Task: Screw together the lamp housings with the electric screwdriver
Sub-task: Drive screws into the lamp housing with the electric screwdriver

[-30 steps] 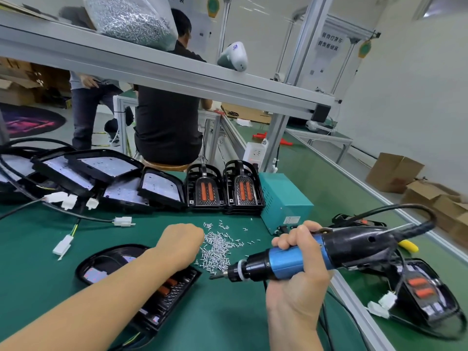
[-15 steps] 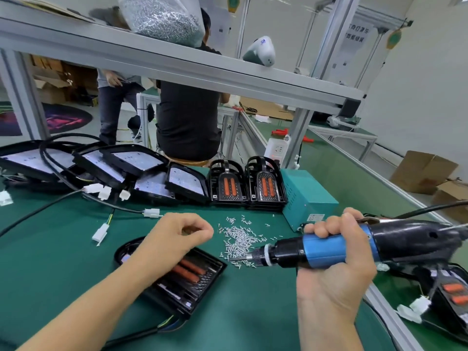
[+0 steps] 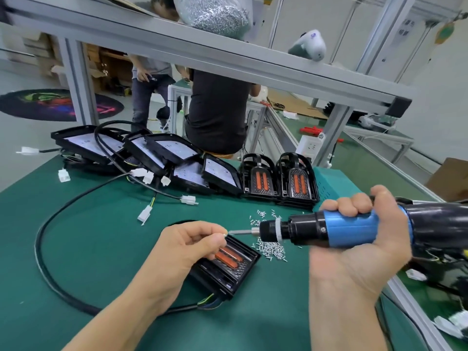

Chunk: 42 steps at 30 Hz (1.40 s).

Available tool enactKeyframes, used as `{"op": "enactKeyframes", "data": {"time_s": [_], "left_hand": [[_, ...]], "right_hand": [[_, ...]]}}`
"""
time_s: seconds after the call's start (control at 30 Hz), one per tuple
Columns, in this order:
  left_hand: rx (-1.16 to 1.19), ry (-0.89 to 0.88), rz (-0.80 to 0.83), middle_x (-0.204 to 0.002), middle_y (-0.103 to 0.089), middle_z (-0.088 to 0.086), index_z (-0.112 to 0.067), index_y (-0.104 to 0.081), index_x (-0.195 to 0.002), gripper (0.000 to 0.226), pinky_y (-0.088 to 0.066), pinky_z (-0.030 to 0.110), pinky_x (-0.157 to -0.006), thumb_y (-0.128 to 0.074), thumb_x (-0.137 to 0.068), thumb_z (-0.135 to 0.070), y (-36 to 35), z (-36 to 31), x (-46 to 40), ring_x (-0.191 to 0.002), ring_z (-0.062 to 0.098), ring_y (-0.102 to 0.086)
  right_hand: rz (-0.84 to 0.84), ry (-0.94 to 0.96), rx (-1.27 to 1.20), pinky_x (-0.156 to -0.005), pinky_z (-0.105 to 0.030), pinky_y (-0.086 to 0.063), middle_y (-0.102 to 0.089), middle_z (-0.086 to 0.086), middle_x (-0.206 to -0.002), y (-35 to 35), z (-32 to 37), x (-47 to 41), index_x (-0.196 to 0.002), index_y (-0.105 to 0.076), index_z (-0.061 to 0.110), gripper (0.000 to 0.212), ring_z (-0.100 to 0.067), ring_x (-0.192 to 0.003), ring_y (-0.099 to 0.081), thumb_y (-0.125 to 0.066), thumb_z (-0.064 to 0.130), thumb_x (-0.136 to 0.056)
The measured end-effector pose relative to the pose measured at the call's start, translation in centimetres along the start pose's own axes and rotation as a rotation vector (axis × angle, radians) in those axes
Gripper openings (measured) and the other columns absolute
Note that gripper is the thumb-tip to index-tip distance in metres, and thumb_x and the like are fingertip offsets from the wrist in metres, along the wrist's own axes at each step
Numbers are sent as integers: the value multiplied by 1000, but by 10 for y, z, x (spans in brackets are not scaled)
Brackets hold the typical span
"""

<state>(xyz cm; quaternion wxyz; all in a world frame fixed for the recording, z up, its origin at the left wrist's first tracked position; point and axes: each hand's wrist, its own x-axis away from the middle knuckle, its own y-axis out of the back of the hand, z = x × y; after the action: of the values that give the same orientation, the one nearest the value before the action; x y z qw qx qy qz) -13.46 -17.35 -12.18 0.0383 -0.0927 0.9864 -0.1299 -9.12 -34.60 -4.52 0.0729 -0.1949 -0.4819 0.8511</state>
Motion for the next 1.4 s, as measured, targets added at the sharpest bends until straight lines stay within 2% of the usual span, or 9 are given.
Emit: {"op": "enactKeyframes", "data": {"time_s": [0.2, 0.33, 0.47, 0.67, 0.77, 0.9, 0.97, 1.13, 1.4], "left_hand": [[4, -19, -14, -69, -66, 7, -7, -75, -75, 9, -47, 14, -59, -68, -77, -1, 2, 1, 2, -60, 8, -53], [28, -21, 5, -70, -66, 9, -9, -75, -77, 12, -47, 16, -60, -69, -70, -15, 4, 3, 3, -60, 9, -52], [6, -41, -4, -68, -65, 6, -11, -75, -75, 10, -46, 15, -60, -66, -78, -7, 6, 3, 3, -59, 9, -51], [-287, -117, 37, -70, -69, -4, -23, -74, -77, 18, -45, 10, -66, -67, -83, -7, 16, -3, 3, -64, 2, -57], [-548, -157, 59, -72, -67, -10, -28, -72, -73, 18, -39, 8, -63, -69, -84, -14, 23, -2, 3, -62, -1, -53], [-812, -190, 147, -84, -64, -20, -32, -66, -71, 19, -38, 16, -80, -66, -86, -20, 28, 5, 8, -83, 3, -55], [-917, -195, 198, -82, -63, -21, -33, -62, -72, 18, -34, 20, -88, -64, -87, -23, 28, 10, 9, -85, 2, -53], [-944, -213, 238, -85, -60, -27, -36, -61, -72, 20, -38, 14, -77, -65, -87, -23, 30, 12, 9, -84, 1, -54], [-1045, -286, 220, -75, -58, -21, -30, -61, -77, 15, -37, 16, -77, -60, -89, -22, 28, 17, 14, -82, 0, -49]], "right_hand": [[15, -22, 15, -58, -19, -46, -47, 8, -57, -3, -5, 4, -79, -52, 18, 8, -7, -47, -45, -59, 16, -75], [18, -25, 22, -58, -20, -46, -47, 8, -57, -4, -6, 4, -80, -52, 18, 9, -7, -47, -45, -59, 16, -74], [41, -38, 25, -58, -19, -46, -47, 8, -57, -6, -9, 4, -79, -51, 17, 9, -7, -48, -45, -59, 16, -73], [99, -59, 58, -55, -21, -46, -48, 7, -57, -6, -14, 6, -78, -50, 17, 8, -7, -47, -47, -58, 15, -74], [126, -84, 106, -55, -21, -46, -47, 7, -56, -1, -19, 10, -76, -51, 18, 9, -8, -47, -46, -58, 13, -73], [160, -108, 211, -55, -22, -44, -44, 4, -63, 8, -25, 17, -67, -59, 23, 13, -9, -48, -43, -56, 10, -72], [187, -115, 267, -56, -22, -43, -45, 5, -58, 12, -28, 20, -73, -56, 20, 12, -10, -48, -43, -55, 9, -72], [256, -136, 343, -58, -25, -44, -46, 4, -53, 20, -27, 26, -80, -53, 18, 14, -12, -47, -45, -54, 5, -73], [354, -172, 391, -56, -26, -46, -47, 0, -62, 21, -23, 32, -78, -60, 20, 19, -14, -46, -47, -63, 5, -67]]}}
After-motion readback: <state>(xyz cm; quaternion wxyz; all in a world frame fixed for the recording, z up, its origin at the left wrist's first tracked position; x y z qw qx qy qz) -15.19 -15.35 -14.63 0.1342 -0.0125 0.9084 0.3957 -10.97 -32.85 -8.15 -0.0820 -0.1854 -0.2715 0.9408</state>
